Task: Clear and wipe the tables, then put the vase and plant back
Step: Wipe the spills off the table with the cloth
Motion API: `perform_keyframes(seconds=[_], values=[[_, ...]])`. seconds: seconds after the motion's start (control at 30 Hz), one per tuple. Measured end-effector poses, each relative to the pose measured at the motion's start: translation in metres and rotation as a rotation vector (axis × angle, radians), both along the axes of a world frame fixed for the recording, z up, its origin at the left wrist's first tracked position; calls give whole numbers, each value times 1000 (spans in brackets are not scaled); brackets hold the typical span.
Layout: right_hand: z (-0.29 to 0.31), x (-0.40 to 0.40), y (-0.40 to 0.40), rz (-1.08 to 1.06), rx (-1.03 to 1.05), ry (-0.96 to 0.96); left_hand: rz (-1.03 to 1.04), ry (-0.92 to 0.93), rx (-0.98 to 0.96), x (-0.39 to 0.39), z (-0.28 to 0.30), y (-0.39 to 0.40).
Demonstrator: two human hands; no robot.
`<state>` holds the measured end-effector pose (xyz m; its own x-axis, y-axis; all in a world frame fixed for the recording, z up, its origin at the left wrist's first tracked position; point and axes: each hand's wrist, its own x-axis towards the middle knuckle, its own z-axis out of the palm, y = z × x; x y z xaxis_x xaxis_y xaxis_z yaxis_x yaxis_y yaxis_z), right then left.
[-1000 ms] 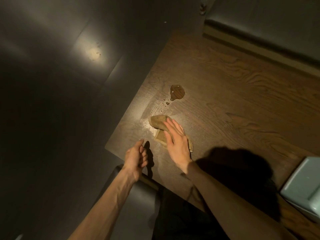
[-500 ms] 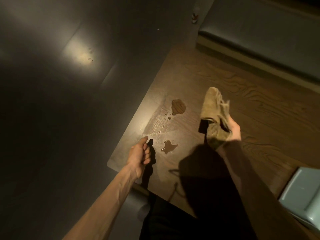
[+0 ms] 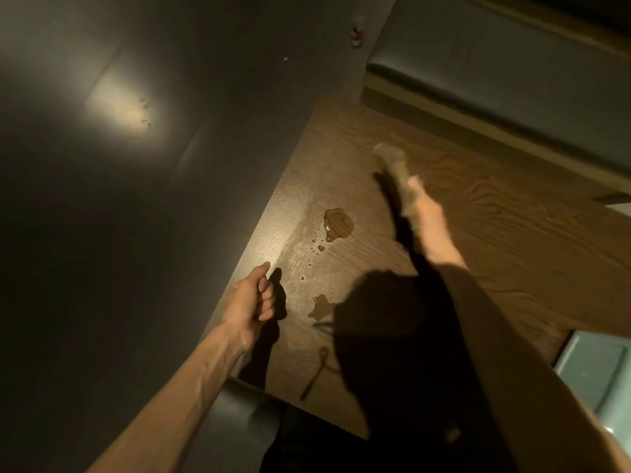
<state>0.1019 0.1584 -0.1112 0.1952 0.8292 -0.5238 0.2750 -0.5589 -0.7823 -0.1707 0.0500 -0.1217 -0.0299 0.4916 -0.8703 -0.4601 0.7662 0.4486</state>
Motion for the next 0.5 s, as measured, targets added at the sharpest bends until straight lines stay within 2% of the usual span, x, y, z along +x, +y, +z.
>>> perform_keyframes(seconds=[0.1,0.2,0.33,0.5], values=[[-58,-21,-6,461,80,-562,11,-7,-1,-3,-11,-6],[-74,-55,-7,512,132,-807,32,-14,-1,-3,-19,-10],[-86,-57,-7,576,173,-848,68,-56,-14,0,-30,-10],[-78,-82,-12,506,199,-661,82,-58,-15,13,-37,-11]])
